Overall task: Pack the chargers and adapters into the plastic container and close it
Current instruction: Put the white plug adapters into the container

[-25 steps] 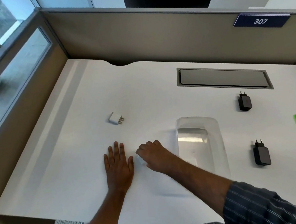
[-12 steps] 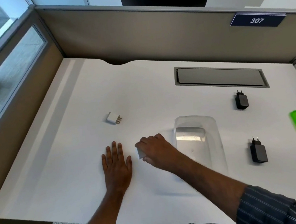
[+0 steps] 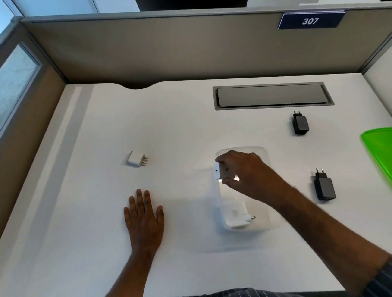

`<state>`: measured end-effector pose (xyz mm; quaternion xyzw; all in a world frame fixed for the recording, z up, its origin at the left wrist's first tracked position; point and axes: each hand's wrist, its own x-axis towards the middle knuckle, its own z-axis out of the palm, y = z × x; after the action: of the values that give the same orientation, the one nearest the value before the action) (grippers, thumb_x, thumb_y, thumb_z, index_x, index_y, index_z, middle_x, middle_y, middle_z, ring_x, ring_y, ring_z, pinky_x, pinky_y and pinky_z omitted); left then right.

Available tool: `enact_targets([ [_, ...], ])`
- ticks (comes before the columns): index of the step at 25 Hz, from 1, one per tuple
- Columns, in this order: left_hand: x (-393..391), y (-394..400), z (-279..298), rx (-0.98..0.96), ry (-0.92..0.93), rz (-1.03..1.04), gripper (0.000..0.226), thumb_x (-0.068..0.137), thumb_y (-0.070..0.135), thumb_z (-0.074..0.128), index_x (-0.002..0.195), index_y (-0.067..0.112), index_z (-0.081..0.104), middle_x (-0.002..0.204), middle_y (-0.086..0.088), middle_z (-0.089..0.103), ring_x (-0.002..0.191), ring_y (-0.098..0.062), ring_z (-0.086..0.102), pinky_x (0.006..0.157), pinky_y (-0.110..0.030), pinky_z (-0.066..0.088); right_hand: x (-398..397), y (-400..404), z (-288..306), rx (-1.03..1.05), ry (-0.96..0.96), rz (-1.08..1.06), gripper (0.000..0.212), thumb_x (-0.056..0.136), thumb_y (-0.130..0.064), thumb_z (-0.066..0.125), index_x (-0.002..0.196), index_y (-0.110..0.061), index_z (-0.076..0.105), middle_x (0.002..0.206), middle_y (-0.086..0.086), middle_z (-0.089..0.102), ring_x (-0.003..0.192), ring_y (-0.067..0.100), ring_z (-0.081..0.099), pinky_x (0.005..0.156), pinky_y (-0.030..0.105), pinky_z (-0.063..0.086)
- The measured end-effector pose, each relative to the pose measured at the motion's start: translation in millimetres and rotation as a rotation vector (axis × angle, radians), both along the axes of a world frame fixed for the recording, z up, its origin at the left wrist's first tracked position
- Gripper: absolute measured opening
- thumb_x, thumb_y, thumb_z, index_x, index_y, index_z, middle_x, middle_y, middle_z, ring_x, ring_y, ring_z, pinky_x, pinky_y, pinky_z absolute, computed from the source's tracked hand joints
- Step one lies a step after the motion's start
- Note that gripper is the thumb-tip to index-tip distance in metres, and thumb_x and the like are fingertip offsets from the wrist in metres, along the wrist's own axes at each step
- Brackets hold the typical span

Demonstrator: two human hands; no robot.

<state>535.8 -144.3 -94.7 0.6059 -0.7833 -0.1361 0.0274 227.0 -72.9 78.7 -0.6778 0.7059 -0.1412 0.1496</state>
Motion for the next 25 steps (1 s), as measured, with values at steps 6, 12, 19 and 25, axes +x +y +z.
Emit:
enact_targets([
  [6,-11.1,0.1,4.7,0.029,0.031,0.031,0.077,0.095,0.05,0.017,0.163,0.013,0.015,0.172,-0.01,0.008,0.16,-0.031,0.007,0.128,-0.057,0.004,-27.0,39.1,-14.3,0.187,0.087,-0.038,0.023,0.088,-0.02,0.065,0.11,-0.016,0.058,0.1,0.0,0.066,0.087,0.026,0.065,0.077,0.036,0.05],
  [12,-41.7,5.3,4.6,0.038,0.062,-0.089,0.076,0.096,0.049,0.019,0.163,0.012,0.014,0.172,-0.012,0.007,0.159,-0.033,0.006,0.127,-0.059,0.003,-30.6,54.9,-44.7,0.347,0.35,0.087,0.029,0.089,-0.015,0.056,0.118,-0.014,0.054,0.108,0.003,0.063,0.095,0.027,0.065,0.082,0.038,0.049],
  [19,-77.7,11.8,0.3,0.116,0.004,-0.16,0.071,0.105,0.046,0.032,0.163,0.017,0.002,0.173,-0.008,-0.003,0.16,-0.03,-0.005,0.125,-0.061,-0.007,-21.2,62.6,-53.9,0.344,0.601,0.162,0.029,0.046,-0.01,0.083,0.069,-0.018,0.066,0.055,0.0,0.06,0.044,0.016,0.06,0.049,0.023,0.04],
  [25,-75.8,9.8,-1.0,0.121,0.001,-0.17,0.072,0.105,0.049,0.031,0.164,0.019,0.001,0.173,-0.006,-0.005,0.16,-0.029,-0.007,0.126,-0.06,-0.006,-19.7,66.6,-62.9,0.313,0.526,0.197,0.026,0.053,-0.013,0.088,0.071,-0.015,0.069,0.062,0.003,0.066,0.05,0.02,0.066,0.052,0.023,0.047],
])
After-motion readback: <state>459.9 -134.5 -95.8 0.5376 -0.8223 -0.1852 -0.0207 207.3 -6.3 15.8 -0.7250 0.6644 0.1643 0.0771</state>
